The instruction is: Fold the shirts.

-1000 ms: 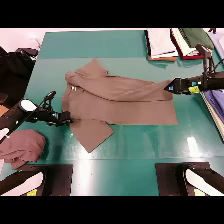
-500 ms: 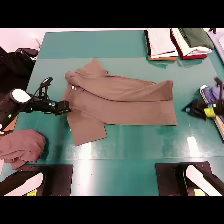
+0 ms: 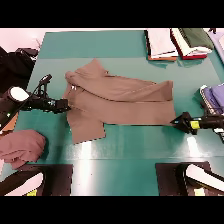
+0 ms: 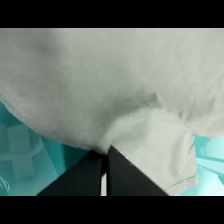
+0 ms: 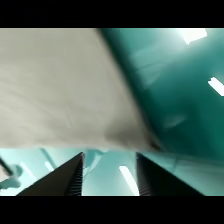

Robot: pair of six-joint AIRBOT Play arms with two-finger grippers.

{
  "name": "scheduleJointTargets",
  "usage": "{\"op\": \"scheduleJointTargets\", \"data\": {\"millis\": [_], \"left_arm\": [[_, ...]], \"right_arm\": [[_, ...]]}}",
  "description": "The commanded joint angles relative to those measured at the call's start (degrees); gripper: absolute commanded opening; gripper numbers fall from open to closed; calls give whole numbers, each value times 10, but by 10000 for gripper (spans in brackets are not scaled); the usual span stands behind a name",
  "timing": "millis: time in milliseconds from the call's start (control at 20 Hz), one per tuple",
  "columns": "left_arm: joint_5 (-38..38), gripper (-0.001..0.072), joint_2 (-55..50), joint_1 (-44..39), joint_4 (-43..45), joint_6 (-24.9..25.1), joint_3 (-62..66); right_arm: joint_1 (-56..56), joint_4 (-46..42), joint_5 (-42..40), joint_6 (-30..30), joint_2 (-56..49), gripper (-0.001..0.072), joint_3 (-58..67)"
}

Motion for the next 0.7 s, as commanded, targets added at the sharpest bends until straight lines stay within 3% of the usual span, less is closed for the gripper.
{"op": "scheduleJointTargets", "data": {"millis": [0, 50, 150, 200, 400, 650], "left_arm": [[-1, 23, 1, 0, 0, 0, 1], [-1, 23, 1, 0, -1, 0, 1], [-8, 23, 1, 0, -1, -2, 5], [-22, 22, 2, 0, -1, -2, 16], [-49, 22, 71, 0, 4, -2, 101], [-52, 22, 197, 0, 28, -2, 358]], "right_arm": [[76, 24, -73, -6, -41, 365, 21], [99, 23, -79, -7, -46, 338, 33], [135, 23, -78, -13, -42, 84, 59], [150, 22, -78, -20, -30, 35, 74], [171, 23, -59, -21, 70, 18, 167], [170, 22, -48, -21, 219, 18, 384]]}}
